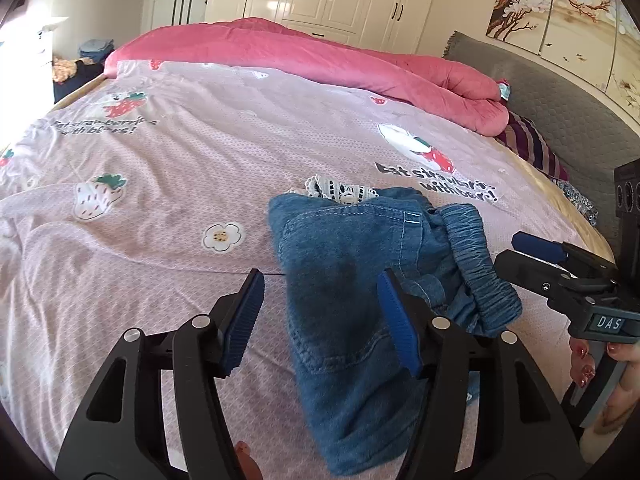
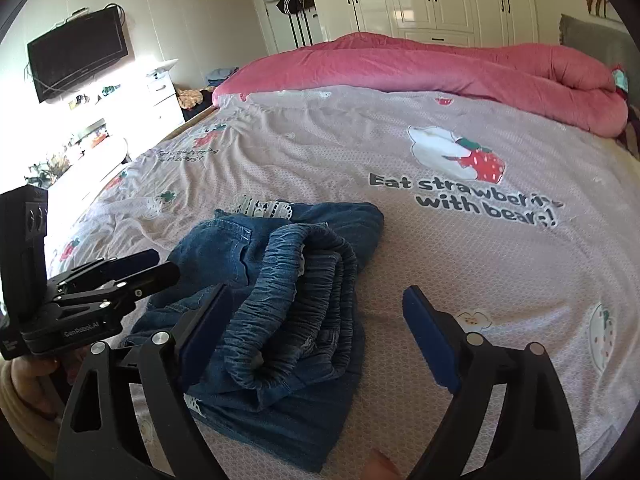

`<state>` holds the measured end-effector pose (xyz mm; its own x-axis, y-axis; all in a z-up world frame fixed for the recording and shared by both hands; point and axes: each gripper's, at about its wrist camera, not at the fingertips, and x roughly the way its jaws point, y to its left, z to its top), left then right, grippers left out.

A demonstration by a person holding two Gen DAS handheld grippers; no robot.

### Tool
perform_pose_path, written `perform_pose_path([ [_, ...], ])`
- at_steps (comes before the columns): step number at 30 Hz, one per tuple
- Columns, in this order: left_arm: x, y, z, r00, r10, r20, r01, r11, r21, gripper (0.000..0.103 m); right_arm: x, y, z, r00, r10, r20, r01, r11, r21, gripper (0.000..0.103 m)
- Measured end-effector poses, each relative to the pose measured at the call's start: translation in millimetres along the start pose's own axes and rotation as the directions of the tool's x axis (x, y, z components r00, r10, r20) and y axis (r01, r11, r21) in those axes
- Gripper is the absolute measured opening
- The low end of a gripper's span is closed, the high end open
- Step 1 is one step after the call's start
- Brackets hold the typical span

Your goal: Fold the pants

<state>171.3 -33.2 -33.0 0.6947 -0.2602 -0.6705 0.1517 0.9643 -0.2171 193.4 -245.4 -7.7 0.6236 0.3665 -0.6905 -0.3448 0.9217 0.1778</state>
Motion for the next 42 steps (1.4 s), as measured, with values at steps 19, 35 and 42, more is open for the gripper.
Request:
perform_pose_path([
  [19, -53.6, -2.4, -10.3, 0.997, 0.019, 0.075, -0.017, 0.999, -0.038, 0.092, -35.6, 19.8, -0.5, 0.998, -0.03, 0.054, 0.032, 0.999, -0.034, 0.095],
  [35, -97.9, -17.0, -41.5, 0.994, 0.077, 0.082, -0.075, 0.997, -0.026, 0.093, -78.0, 27.7, -23.0, 0.995, -0.031, 0.095, 0.036, 0.998, -0.06, 0.098],
  [42, -102.4, -27.7, -70.5, 0.994, 0.097, 0.042, -0.096, 0.995, -0.024, 0.093, -91.1, 32.8, -48.1, 0.996, -0.031, 0.085, 0.036, 0.998, -0.059, 0.098],
])
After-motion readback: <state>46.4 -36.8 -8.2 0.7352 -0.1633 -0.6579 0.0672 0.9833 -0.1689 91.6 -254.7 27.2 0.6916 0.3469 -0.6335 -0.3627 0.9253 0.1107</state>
